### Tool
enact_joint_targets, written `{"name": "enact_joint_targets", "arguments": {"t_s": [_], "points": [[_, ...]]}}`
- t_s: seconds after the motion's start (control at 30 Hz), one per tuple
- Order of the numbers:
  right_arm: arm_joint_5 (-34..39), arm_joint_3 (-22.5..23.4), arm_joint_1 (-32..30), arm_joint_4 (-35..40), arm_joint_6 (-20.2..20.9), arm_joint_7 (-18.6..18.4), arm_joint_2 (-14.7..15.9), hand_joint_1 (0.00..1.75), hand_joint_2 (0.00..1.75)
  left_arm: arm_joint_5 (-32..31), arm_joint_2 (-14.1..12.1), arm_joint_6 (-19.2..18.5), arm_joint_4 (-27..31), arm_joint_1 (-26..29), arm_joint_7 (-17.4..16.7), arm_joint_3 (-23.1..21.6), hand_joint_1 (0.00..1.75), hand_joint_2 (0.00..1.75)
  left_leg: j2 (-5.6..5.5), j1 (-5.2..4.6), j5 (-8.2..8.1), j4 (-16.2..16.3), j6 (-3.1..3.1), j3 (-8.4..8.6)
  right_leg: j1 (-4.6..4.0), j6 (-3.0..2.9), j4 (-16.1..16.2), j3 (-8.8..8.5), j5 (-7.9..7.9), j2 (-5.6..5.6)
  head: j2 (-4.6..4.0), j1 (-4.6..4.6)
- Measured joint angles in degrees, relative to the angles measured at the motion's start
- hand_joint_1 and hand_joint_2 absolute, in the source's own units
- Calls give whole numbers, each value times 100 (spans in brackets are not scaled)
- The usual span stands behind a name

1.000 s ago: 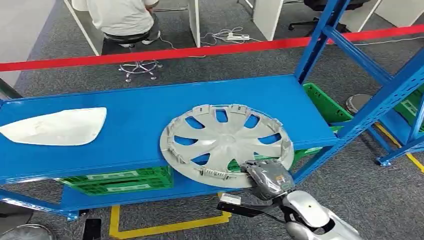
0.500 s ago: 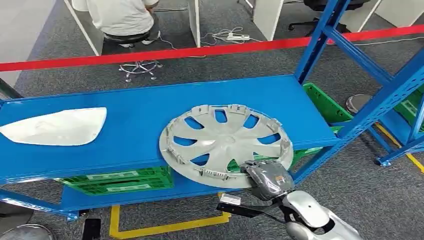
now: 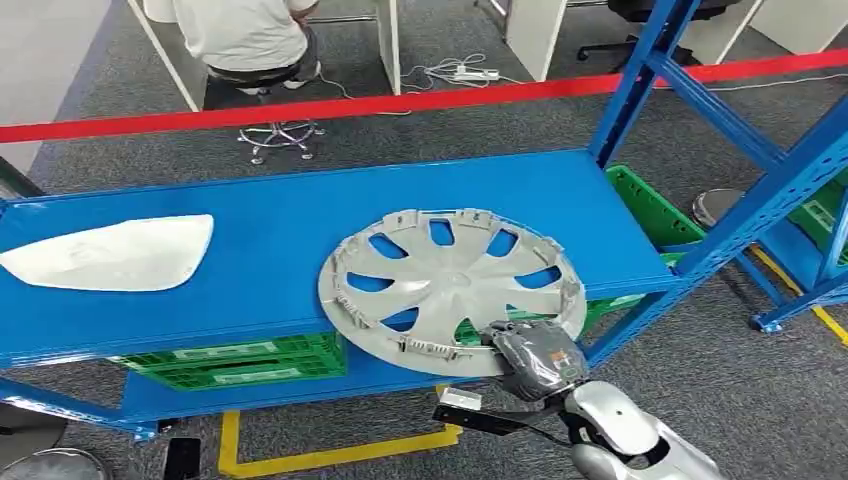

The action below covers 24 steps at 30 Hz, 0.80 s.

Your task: Take the parts from the cabinet and place them on the table.

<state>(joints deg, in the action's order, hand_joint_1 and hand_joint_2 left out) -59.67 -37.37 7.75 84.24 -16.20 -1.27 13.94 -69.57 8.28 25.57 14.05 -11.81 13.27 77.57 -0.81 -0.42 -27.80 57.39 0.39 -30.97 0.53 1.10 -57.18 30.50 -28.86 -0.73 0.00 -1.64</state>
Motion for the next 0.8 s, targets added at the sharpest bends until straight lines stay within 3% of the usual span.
{"name": "enact_joint_targets", "arguments": {"t_s": [0.8], "points": [[2, -15, -3, -20, -101, 61, -48, 175, 175, 105, -9, 140, 0, -1, 98, -11, 0, 0, 0, 0, 0, 0, 0, 0, 0, 0, 0, 0, 0, 0, 0, 0]]}}
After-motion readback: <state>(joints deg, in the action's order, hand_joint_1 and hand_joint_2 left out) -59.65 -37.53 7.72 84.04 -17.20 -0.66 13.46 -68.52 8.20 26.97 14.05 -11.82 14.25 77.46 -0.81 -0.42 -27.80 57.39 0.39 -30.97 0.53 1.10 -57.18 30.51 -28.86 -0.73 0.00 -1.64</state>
